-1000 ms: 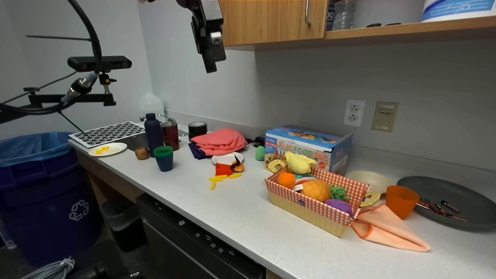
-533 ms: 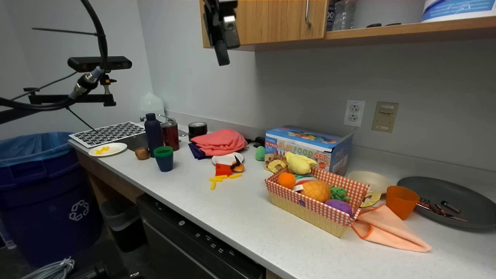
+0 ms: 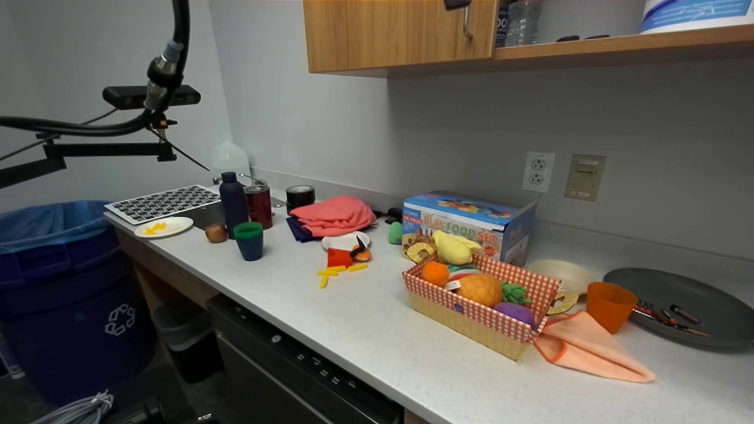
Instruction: Close the right door of the top cabinet
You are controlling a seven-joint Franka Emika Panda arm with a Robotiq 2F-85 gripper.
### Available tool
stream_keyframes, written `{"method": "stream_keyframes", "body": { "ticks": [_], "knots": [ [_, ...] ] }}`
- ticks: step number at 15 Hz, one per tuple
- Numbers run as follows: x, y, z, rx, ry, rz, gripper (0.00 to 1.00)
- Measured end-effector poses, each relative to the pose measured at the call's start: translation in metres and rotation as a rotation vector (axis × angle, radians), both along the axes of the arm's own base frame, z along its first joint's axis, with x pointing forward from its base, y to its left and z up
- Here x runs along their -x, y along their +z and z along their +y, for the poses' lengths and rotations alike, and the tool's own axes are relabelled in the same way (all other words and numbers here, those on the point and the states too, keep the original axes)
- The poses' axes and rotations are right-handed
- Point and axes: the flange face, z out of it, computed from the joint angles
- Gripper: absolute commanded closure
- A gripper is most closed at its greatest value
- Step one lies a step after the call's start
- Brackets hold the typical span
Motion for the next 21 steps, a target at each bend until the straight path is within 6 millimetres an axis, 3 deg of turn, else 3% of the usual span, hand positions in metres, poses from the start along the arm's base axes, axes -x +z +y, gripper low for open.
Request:
{"method": "stream_keyframes", "body": {
  "ticks": [4, 12, 14, 17, 21],
  "knots": [
    [0.019, 0.029, -0.035, 0.053, -0.096, -0.032, 0.00],
    [0.020, 0.033, -0.036, 0.080, -0.132, -0.045, 0.00],
    [0.021, 0.034, -0.044, 0.077, -0.134, -0.043, 0.00],
    [0.032, 0.047, -0.076, 0.066, -0.141, -0.051, 0.00],
    [0.059, 0.066, -0.138, 0.045, -0.173, -0.051, 0.00]
  ]
}}
